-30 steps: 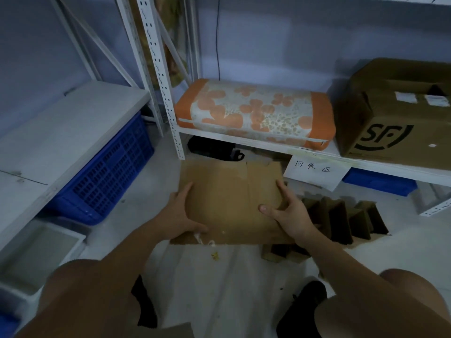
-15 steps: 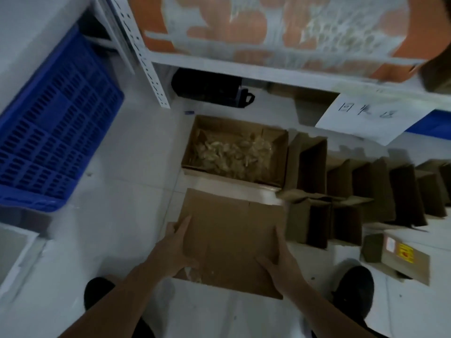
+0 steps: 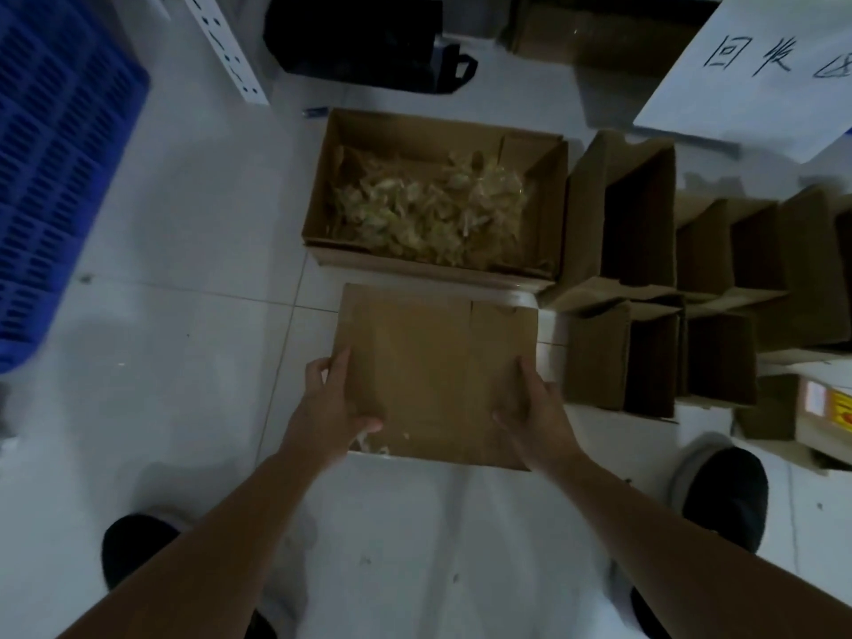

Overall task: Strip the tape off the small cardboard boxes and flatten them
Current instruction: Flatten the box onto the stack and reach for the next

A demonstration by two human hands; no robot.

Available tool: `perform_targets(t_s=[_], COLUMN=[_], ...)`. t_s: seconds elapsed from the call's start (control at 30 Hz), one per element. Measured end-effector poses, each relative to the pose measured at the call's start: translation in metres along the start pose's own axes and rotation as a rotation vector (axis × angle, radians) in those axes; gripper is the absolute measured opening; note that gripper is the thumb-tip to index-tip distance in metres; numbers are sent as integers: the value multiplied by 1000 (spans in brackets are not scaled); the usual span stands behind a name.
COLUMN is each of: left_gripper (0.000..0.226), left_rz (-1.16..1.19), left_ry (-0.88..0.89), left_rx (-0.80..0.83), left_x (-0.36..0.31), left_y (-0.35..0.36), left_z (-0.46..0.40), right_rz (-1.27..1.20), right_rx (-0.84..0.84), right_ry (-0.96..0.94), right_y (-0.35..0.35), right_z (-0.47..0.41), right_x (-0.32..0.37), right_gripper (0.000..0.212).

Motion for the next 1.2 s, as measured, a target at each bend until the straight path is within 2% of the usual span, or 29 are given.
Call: perform_targets(t_s=[0.2, 0.3, 0.37, 0.57, 0.63, 0.7, 0.77, 0.83, 0.9, 0.97, 1.1, 1.2], left_gripper=[106, 79, 69, 87, 77, 62, 59, 59, 59, 56, 50, 48], left_rz=[-175, -361, -403, -479, -438, -385, -373, -363, -348, -380, -461, -498], left_ry=[-74, -84, -105, -186, -179, -120, -21, 101, 214, 318, 448, 501], left_rx=[-96, -171, -186, -134, -162, -182, -127, -64, -12, 32, 63, 92], left_x=[15, 27, 32, 24, 6, -20, -54, -88, -120, -148, -186, -205], left_y=[1, -3, -2, 7, 2, -3, -4, -3, -5, -6, 5, 26], left_z=[-25, -27, -28, -22, -16, -4, 16, 41, 67, 91, 117, 119], right_rz=[178, 306, 441, 597, 592, 469, 342, 222, 129, 190, 399, 453], right_rx=[-20, -25, -56, 41, 38, -30, -208, -411, -499, -483, -258, -127], right_ry=[-99, -144, -165, -147, -210, -306, -355, -291, -180, -126, -62, -26], right_y=[20, 27, 27, 23, 12, -10, -49, -96, -133, -153, -154, -142], right_z=[-33, -37, -38, -36, -20, 10, 47, 80, 99, 106, 91, 73], right_x=[12, 19, 24, 37, 52, 70, 80, 74, 54, 40, 25, 14], right_gripper=[80, 74, 72, 66, 62, 51, 32, 17, 12, 19, 51, 49])
Point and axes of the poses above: each hand's wrist, its own z-axis away from the middle knuckle, its own y-axis out of the palm, x = y × z, the point moved 8 cm from there along -z, towards the middle knuckle, and after that the axes turned 3 degrees about -y, right-handed, at the moved point
